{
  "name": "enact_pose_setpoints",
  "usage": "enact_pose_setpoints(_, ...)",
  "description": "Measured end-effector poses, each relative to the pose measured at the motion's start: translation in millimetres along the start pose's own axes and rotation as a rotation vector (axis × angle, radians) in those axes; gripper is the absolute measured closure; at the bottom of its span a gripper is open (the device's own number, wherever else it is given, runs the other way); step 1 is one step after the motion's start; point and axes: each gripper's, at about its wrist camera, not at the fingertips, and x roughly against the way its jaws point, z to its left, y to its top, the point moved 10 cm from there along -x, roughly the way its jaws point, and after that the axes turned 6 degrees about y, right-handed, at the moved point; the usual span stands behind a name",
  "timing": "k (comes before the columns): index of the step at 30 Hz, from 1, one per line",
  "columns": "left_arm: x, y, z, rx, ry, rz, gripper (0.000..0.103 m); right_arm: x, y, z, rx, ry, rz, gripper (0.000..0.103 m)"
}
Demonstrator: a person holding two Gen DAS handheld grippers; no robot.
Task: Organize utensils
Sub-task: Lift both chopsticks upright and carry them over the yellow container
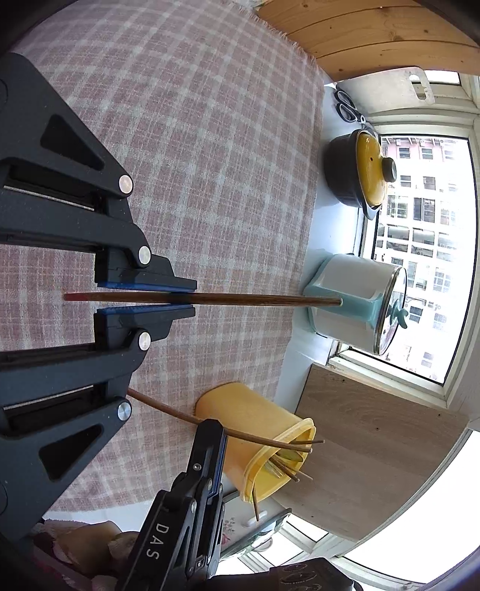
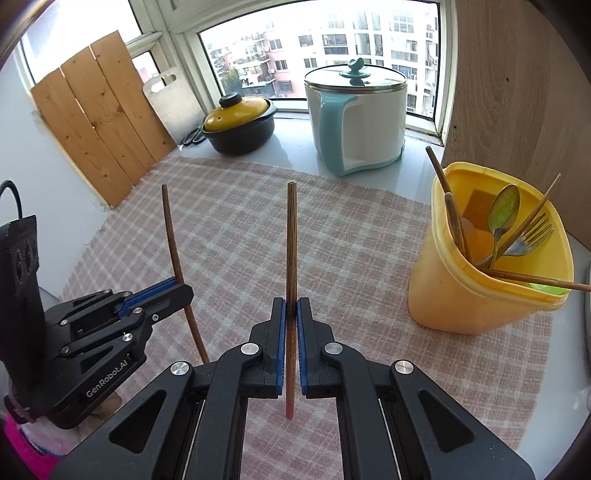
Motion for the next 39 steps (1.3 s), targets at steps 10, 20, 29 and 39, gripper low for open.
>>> enact_pose_setpoints(10,32,16,-45,-0.021,-0.040,-0.073,0.099,53,6,-18,0.021,0.009,-0.086,0.099)
enact_pose_setpoints(20,55,35,-95,-0.054,-0.088,-0.134,0.099,101,15,-44,0.024,0.011,-0.158,0.099)
enact_pose_setpoints(29,70,63,-137,-0.090,-0.124,-0.189,0.099,145,29,-63,0.031,0.004,-0.233,0.099)
enact_pose_setpoints(39,75,102,-172,-0.109,-0.142,-0.244,0.099,176,56,-89,0.045,-0.012,-0.298,0.099)
